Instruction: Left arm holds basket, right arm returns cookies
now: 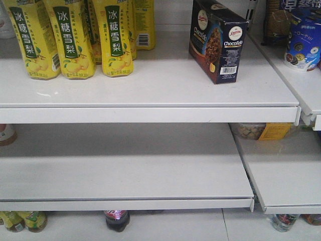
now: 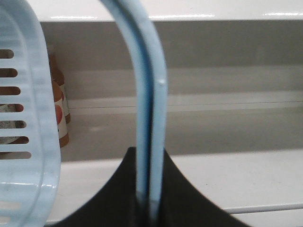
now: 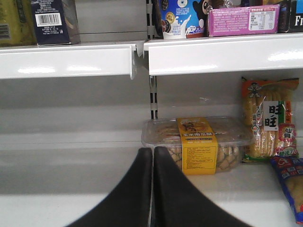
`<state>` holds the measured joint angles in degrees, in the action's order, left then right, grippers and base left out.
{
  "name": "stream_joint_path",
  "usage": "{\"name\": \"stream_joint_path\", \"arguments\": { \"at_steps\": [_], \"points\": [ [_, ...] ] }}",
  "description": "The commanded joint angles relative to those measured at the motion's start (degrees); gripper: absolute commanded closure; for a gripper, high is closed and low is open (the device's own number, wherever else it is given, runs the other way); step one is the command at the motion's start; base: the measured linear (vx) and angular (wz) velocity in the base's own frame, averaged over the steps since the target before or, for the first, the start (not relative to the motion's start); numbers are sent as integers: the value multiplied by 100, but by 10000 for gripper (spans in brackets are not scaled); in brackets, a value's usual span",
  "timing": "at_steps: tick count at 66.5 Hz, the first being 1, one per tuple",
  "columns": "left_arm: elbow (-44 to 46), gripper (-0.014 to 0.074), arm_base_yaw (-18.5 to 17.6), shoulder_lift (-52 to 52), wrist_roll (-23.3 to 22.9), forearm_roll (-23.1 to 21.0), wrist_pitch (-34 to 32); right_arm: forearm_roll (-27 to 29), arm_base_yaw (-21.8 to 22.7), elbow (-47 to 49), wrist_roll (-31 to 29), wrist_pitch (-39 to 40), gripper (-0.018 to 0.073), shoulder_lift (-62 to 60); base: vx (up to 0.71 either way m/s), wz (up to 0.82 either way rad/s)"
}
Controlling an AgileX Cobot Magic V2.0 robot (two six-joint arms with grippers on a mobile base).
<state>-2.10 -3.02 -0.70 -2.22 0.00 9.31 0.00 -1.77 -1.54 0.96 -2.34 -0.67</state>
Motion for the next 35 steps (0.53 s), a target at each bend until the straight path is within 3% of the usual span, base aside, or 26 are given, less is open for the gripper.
{"name": "stream_joint_path", "arguments": {
  "at_steps": [1, 35],
  "points": [
    [-33, 603, 9, -92, 109, 94, -612, 0, -9, -16, 31, 401, 568, -58, 0, 0],
    [-33, 603, 9, -92, 109, 94, -612, 0, -9, -11, 31, 406, 568, -53, 0, 0]
  ]
}}
